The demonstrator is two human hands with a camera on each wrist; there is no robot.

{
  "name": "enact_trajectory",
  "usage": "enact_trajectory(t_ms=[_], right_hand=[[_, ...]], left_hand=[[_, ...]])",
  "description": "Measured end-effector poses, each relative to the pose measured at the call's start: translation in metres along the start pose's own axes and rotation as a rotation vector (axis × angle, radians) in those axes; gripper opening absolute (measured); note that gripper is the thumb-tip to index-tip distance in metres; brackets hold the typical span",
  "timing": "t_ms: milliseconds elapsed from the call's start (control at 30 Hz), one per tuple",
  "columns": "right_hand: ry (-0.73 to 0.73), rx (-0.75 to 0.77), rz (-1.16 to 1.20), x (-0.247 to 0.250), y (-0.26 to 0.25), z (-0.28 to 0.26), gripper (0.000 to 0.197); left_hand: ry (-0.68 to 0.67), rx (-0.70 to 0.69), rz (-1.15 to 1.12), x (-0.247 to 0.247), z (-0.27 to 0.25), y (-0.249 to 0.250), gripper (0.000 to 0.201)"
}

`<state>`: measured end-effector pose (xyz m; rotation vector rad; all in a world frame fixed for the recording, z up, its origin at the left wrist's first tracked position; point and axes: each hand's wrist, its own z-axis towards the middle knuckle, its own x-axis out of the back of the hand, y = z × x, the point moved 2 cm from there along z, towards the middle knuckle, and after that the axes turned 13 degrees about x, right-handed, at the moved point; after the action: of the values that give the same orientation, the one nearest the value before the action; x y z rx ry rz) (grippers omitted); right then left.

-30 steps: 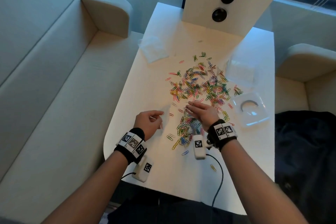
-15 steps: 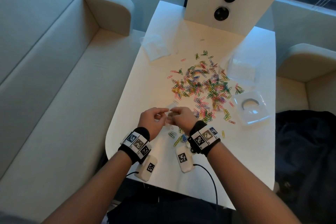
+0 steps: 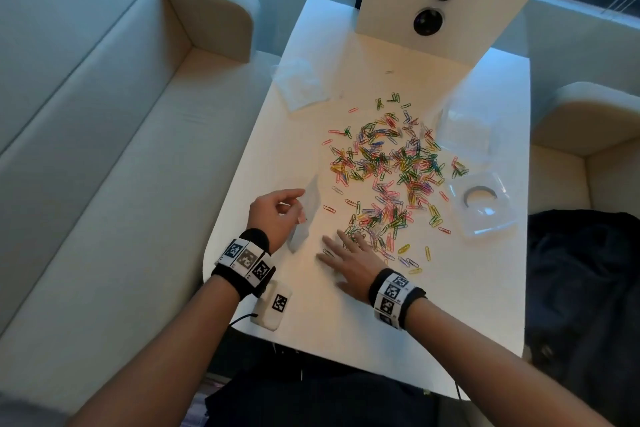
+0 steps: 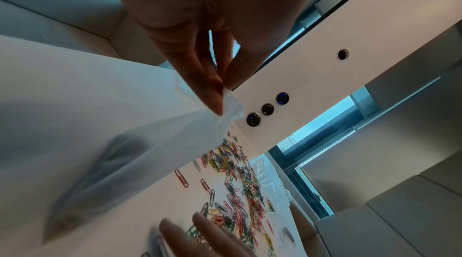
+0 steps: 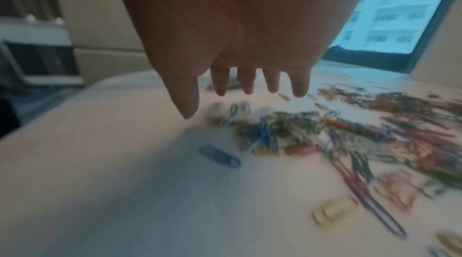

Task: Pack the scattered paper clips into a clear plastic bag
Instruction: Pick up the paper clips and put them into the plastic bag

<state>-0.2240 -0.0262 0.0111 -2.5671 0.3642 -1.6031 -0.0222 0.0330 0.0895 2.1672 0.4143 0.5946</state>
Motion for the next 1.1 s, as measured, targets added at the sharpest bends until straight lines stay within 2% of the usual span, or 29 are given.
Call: enact_trajectory(t_ms=[33, 100, 167, 233, 300, 433, 500, 533, 600, 700, 767, 833, 900, 1000, 1100], right_hand=[[-0.025, 0.0, -0.063, -0.01, 0.002, 0.0, 0.07], [0.038, -0.072, -0.113, -0.017, 0.014, -0.003, 0.065], [0.092, -0.196, -0.083, -0.014, 0.029, -0.006, 0.057], [0.071, -0.252, -0.008, -0.013, 0.043, -0.009, 0.055], [0.087, -0.235, 0.035, -0.014, 0.052, -0.008, 0.057], [0.233, -0.198, 0.08, -0.003, 0.058, -0.003, 0.035], [0.373, -0.246, 0.215, 0.007, 0.064, -0.004, 0.028], [0.488, -0.306, 0.314, 0.013, 0.068, -0.006, 0.026], [0.694, -0.495, 0.513, 0.023, 0.078, -0.014, 0.022], [0.87, -0.802, 0.79, 0.035, 0.087, -0.03, 0.016], [1.032, -0.881, 1.103, 0.042, 0.087, -0.037, 0.016], [1.201, -0.814, 1.556, 0.056, 0.077, -0.038, 0.019], [1.24, -0.679, 1.85, 0.072, 0.062, -0.033, 0.022], [1.174, -0.538, 1.907, 0.091, 0.039, -0.02, 0.023], [1.074, -0.563, 1.722, 0.09, 0.022, -0.007, 0.019]], left_hand=[[-0.003, 0.005, 0.003, 0.001, 0.0, -0.001, 0.029], [-0.008, 0.008, 0.012, 0.001, 0.001, -0.002, 0.029], [-0.009, 0.009, 0.026, 0.002, 0.002, -0.004, 0.029], [-0.009, 0.015, 0.038, 0.001, 0.001, -0.005, 0.028], [-0.014, 0.021, 0.049, -0.002, 0.0, -0.006, 0.028], [-0.035, 0.049, 0.069, -0.012, -0.002, -0.007, 0.027], [-0.054, 0.051, 0.078, -0.018, -0.004, -0.007, 0.028], [-0.062, 0.05, 0.089, -0.02, -0.005, -0.007, 0.028], [-0.07, 0.046, 0.123, -0.024, -0.006, -0.007, 0.028], [-0.075, 0.044, 0.134, -0.028, -0.006, -0.007, 0.028], [-0.082, 0.042, 0.127, -0.031, -0.006, -0.008, 0.028], [-0.083, 0.037, 0.141, -0.035, -0.006, -0.008, 0.028], [-0.082, 0.022, 0.136, -0.039, -0.007, -0.007, 0.028], [-0.085, -0.003, 0.148, -0.043, -0.01, -0.004, 0.027], [-0.081, -0.029, 0.124, -0.045, -0.013, -0.002, 0.029]])
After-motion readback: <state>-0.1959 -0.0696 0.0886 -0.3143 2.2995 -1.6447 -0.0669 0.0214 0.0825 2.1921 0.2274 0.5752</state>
